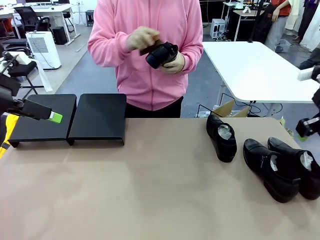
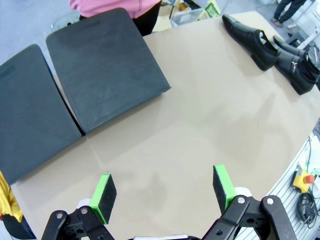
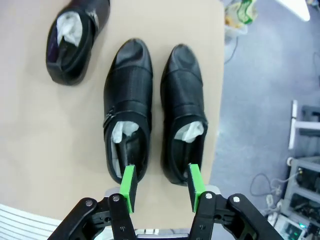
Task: Organize the shoes by placing them on the stand.
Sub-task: Pick up one Shoe and place it in the middle of the table.
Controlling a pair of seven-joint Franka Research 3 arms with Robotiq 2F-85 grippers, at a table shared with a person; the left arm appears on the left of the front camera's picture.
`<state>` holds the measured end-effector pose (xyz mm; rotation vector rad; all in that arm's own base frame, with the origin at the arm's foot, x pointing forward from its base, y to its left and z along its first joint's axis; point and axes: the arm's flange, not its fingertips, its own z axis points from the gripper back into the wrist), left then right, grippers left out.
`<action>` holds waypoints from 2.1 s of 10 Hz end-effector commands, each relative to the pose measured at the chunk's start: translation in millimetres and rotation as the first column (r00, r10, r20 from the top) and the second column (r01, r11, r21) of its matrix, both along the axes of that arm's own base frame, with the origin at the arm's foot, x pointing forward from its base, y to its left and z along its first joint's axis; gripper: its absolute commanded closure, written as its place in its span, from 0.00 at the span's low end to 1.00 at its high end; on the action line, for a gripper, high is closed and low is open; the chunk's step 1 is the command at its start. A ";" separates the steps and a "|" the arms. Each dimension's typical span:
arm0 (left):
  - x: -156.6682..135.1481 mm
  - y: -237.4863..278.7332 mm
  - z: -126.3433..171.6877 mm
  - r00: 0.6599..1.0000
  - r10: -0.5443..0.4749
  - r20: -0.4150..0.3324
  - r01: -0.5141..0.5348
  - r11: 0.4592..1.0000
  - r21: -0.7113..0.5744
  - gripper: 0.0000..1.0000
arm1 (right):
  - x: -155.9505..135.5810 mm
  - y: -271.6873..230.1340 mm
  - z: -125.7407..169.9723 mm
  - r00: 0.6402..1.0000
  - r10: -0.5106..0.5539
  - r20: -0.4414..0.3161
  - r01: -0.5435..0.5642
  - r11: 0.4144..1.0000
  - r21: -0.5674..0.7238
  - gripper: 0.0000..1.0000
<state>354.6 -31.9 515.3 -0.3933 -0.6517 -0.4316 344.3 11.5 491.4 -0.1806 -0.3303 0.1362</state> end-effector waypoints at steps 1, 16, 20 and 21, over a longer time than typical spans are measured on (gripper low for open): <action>0.0 2.5 0.5 1.000 -0.015 0.003 0.015 1.000 -0.001 0.00 | -67.8 4.6 -94.5 0.998 -0.002 -0.058 0.004 1.000 0.022 0.45; 0.0 2.5 0.5 1.000 -0.015 0.003 0.015 1.000 -0.001 0.00 | -91.1 -22.3 -203.4 0.969 -0.016 -0.247 0.065 0.980 0.190 0.45; 0.0 2.5 0.5 1.000 -0.015 0.003 0.015 1.000 -0.001 0.00 | -93.6 -28.3 -208.6 0.965 0.011 -0.262 0.042 0.979 0.198 1.00; 0.0 2.5 0.5 1.000 -0.015 0.003 0.015 1.000 -0.001 0.00 | -95.6 -31.1 -210.3 0.963 0.019 -0.267 0.035 0.980 0.196 1.00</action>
